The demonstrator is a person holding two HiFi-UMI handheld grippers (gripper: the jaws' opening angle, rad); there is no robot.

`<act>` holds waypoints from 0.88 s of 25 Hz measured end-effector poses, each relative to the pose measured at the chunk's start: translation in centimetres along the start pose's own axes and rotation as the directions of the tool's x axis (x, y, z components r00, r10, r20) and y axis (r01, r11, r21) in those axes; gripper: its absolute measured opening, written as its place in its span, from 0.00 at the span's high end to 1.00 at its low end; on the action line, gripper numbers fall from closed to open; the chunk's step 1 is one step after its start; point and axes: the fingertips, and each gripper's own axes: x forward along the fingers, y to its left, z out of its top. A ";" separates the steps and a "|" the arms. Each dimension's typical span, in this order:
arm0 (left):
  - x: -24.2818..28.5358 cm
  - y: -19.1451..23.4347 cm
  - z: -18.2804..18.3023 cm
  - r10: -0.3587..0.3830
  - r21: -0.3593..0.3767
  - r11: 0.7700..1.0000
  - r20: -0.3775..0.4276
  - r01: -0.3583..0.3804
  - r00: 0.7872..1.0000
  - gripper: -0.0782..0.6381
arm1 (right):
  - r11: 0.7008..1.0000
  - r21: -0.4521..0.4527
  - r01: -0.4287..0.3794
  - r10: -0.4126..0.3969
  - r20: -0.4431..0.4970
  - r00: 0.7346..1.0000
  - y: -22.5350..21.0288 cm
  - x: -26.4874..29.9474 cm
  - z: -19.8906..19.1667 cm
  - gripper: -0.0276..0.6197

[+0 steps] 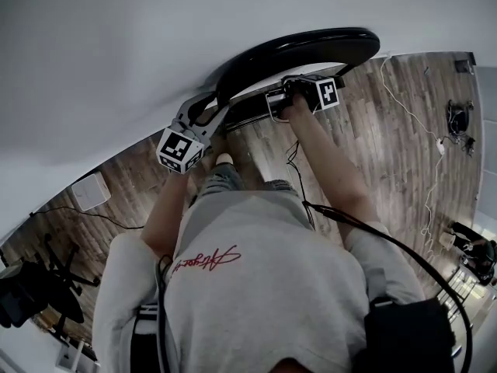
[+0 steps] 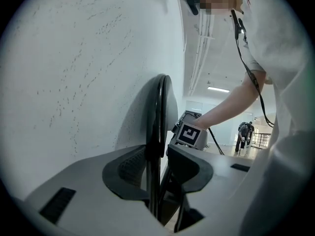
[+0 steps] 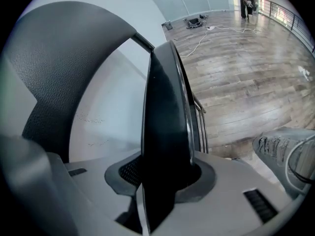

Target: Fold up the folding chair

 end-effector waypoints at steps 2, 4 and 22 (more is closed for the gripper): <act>-0.3 -0.2 0.3 0.024 0.004 1.000 0.003 -0.024 1.000 0.70 | 0.999 -0.026 0.026 -0.026 -0.024 0.999 0.3 0.2 -0.3 0.74; -0.4 -0.3 0.7 0.050 0.020 0.999 0.009 -0.050 0.999 0.70 | 0.994 -0.097 0.052 -0.056 -0.034 0.998 0.4 0.3 -0.2 0.74; -1.3 -2.1 3.7 0.342 -0.054 0.939 0.031 -0.340 0.939 0.70 | 0.911 -0.405 -0.073 0.115 0.080 0.990 2.0 -2.9 0.7 0.63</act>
